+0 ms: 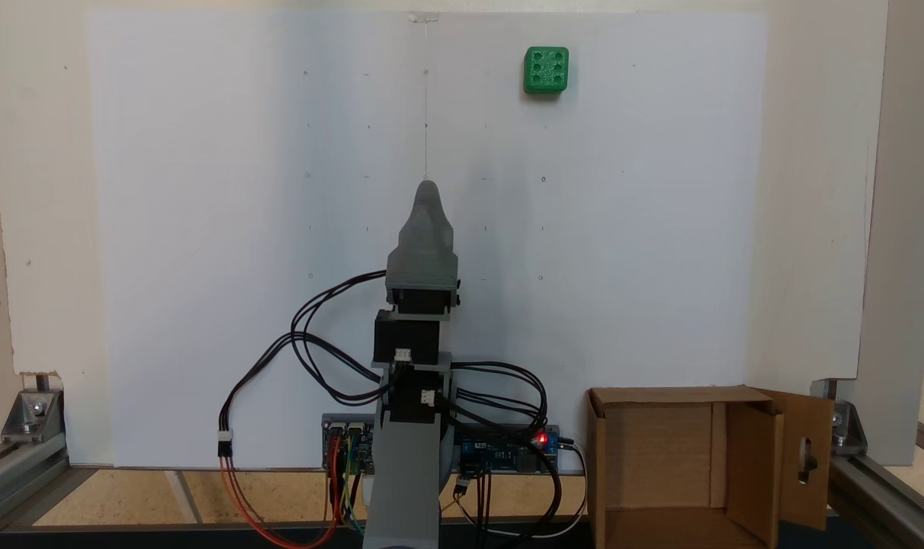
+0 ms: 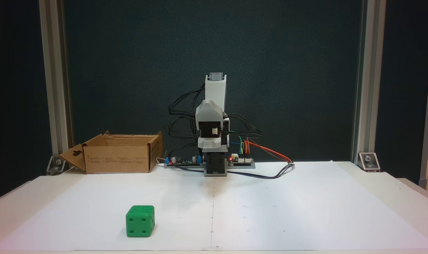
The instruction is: Grasp a green dice and put it in the bin.
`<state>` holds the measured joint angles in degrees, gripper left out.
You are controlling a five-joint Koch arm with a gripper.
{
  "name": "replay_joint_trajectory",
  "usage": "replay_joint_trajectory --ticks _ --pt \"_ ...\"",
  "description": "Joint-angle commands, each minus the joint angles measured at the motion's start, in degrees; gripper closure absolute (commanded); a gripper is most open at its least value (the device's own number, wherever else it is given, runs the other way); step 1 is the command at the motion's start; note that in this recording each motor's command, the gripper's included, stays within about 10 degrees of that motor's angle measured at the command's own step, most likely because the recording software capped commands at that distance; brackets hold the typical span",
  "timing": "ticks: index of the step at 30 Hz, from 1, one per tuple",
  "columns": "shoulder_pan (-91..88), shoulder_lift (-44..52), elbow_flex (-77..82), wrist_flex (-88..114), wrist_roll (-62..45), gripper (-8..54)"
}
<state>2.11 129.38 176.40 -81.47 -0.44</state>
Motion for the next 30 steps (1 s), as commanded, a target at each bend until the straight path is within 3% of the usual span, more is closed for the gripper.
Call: replay_joint_trajectory --ticks 1,25,30 --pt "-0.53 6.24 2.72 -1.67 1.49 0.9" --pt "-3.16 6.24 1.67 -1.32 1.41 1.7" --pt "-2.90 6.24 -5.27 14.39 1.23 1.5"
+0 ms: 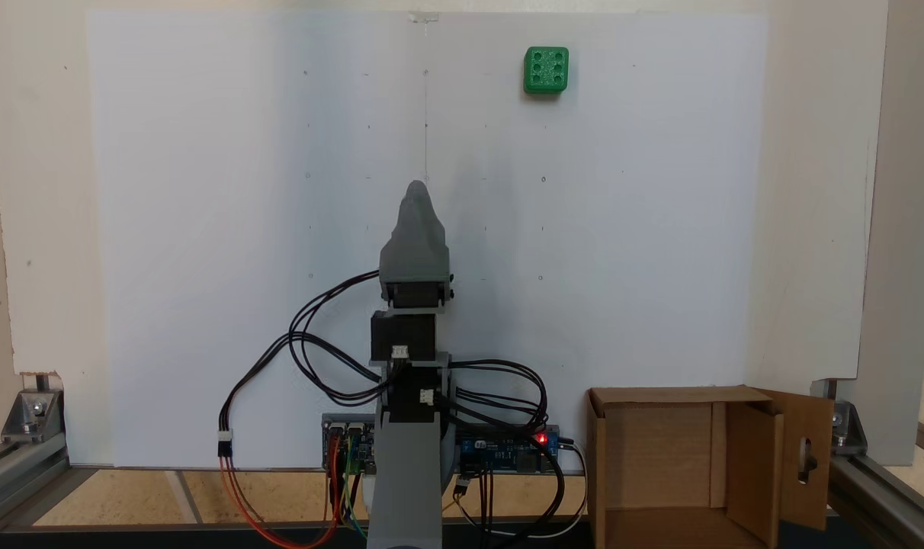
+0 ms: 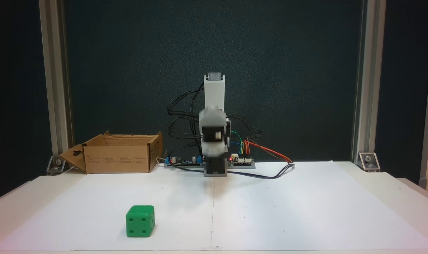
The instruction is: Grasp a green dice and put it in the bin.
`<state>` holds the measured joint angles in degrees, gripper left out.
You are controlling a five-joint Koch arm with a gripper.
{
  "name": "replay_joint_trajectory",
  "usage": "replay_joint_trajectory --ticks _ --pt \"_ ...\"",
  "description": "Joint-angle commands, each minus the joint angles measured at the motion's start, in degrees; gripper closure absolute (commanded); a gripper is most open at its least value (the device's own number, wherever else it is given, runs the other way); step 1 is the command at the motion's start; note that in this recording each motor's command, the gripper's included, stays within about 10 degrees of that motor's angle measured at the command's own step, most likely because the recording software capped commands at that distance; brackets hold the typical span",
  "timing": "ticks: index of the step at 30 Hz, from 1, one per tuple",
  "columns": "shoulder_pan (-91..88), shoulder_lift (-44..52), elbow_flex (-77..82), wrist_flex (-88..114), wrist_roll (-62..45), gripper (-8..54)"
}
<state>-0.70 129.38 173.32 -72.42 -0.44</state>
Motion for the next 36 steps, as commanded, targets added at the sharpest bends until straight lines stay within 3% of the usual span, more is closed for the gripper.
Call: replay_joint_trajectory --ticks 1,17,32,36 --pt "0.00 6.24 -4.83 9.12 1.23 1.5" --pt "9.32 4.48 -46.58 71.52 1.32 2.5" --pt "17.93 -39.02 -96.75 126.02 -0.26 2.0" --pt "19.25 -46.23 -111.60 139.81 -3.52 2.0"
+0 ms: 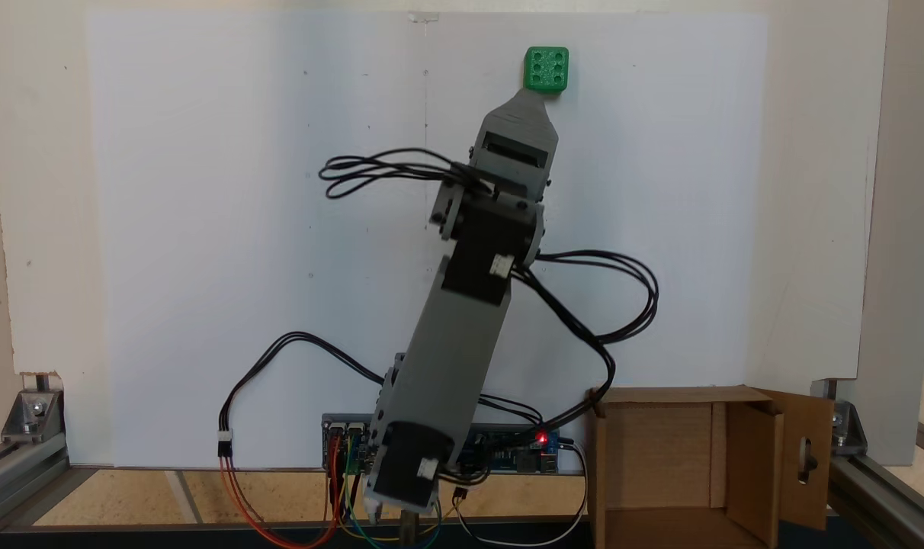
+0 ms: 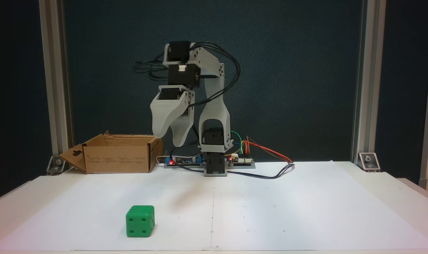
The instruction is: Grasp a green dice and put it in the bin.
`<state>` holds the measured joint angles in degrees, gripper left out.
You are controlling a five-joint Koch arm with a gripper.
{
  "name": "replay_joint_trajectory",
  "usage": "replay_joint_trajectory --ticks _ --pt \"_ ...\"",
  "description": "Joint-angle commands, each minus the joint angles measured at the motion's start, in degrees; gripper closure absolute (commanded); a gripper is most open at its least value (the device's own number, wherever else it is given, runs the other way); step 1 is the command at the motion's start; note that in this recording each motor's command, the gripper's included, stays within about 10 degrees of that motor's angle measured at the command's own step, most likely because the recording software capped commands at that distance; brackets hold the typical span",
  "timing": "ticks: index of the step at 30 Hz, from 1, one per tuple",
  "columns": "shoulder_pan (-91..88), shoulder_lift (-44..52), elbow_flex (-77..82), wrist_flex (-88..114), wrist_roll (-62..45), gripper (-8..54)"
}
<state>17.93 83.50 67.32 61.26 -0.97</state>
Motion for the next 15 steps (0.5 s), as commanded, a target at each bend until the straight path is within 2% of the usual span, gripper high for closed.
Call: replay_joint_trajectory --ticks 1,7,15 --pt "1.05 -1.85 -8.95 9.03 -3.96 2.0" --pt "2.72 -9.14 -31.03 25.47 -11.95 1.8" --pt "4.04 -14.41 -36.39 28.72 -19.95 1.8"
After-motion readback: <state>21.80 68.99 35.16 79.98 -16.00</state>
